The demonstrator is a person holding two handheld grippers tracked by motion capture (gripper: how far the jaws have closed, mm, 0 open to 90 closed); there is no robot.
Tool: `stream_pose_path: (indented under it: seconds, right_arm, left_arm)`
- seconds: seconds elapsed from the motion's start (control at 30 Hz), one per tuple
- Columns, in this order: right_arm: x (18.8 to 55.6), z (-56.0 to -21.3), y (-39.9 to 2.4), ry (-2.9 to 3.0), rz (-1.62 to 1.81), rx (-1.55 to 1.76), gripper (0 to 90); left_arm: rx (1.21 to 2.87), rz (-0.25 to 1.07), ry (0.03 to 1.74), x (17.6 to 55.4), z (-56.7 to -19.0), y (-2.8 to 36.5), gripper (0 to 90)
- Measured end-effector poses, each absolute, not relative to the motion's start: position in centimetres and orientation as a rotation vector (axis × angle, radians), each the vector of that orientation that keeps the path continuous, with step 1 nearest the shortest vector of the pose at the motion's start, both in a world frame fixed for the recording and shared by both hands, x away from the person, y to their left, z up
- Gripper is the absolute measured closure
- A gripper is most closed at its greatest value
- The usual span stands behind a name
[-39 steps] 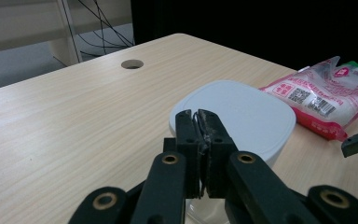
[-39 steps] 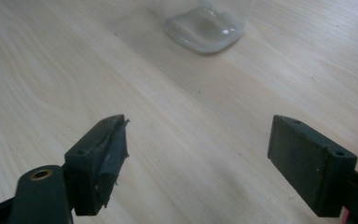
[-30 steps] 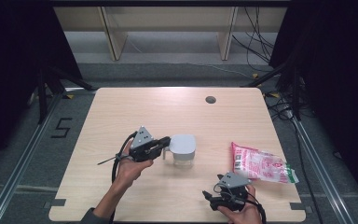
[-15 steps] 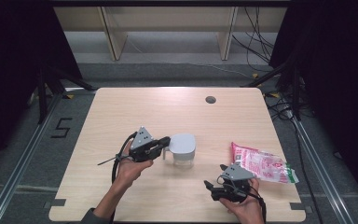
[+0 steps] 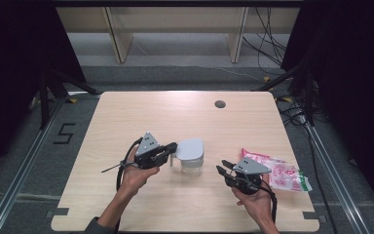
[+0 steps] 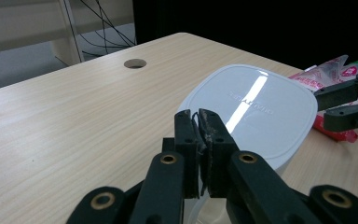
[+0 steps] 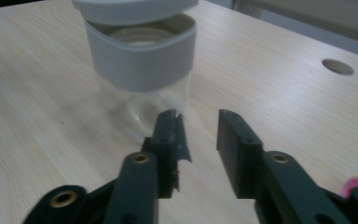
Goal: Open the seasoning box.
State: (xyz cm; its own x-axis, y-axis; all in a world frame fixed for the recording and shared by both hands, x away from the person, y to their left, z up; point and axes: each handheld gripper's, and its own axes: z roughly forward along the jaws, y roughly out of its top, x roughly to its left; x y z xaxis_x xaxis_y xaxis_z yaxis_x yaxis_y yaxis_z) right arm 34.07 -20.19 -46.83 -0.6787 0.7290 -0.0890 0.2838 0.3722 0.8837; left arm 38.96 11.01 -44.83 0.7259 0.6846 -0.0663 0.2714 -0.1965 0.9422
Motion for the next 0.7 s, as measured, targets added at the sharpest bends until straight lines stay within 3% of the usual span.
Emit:
stream_pose_path:
  seconds: [0.27, 0.7]
  right_arm:
    - [35.4, -45.9, -18.8, 2.197, 1.314, 0.823, 90.0]
    - [36.0, -44.7, -16.1, 2.251, 1.335, 0.783, 90.0]
  left_arm:
    - [1.778, 0.449, 0.753, 39.0, -44.9, 11.0, 86.0]
    - [1.782, 0.455, 0.745, 39.1, -44.9, 11.2, 85.9]
